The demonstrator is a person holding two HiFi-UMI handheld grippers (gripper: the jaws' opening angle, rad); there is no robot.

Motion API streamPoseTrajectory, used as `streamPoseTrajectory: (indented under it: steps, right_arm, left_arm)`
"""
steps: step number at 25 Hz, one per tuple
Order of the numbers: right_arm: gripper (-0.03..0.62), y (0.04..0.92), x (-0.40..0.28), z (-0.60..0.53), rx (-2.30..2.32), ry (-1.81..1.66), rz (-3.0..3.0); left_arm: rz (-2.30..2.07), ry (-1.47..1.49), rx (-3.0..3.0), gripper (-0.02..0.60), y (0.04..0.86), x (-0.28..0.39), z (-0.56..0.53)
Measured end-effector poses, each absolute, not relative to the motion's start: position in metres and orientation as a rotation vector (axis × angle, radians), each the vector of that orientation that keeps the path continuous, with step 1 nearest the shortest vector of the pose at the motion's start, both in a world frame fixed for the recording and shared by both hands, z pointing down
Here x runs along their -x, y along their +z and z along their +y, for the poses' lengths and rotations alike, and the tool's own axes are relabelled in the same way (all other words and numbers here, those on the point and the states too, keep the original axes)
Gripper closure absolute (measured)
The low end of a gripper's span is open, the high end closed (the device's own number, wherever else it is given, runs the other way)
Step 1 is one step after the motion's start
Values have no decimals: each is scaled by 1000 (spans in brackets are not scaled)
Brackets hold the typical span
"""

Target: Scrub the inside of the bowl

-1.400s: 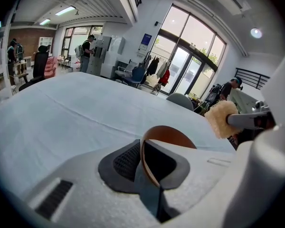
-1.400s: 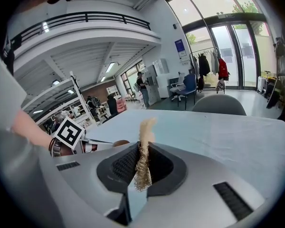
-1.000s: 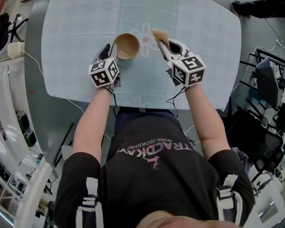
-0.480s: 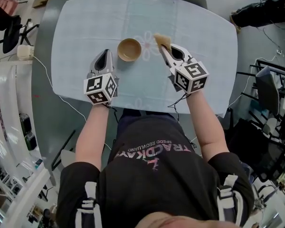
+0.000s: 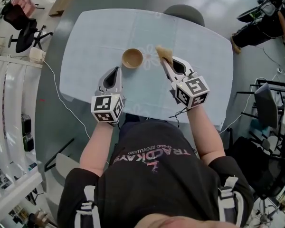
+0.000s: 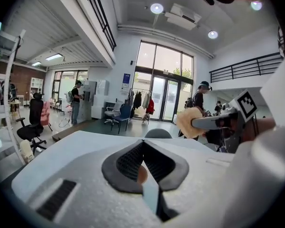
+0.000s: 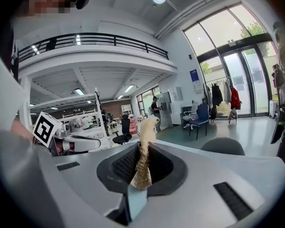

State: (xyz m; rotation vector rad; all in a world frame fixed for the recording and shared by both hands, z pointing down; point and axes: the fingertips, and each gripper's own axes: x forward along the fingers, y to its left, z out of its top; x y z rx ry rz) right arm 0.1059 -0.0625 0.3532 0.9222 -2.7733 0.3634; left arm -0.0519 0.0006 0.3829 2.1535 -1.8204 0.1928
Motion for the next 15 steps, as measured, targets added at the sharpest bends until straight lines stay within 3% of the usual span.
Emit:
streamPoseTrajectory:
  steps: [15]
  right_arm:
    - [562, 361, -110, -1, -800, 416, -2812]
  left_arm:
    - [-1827, 235, -2146, 565, 380, 22, 66]
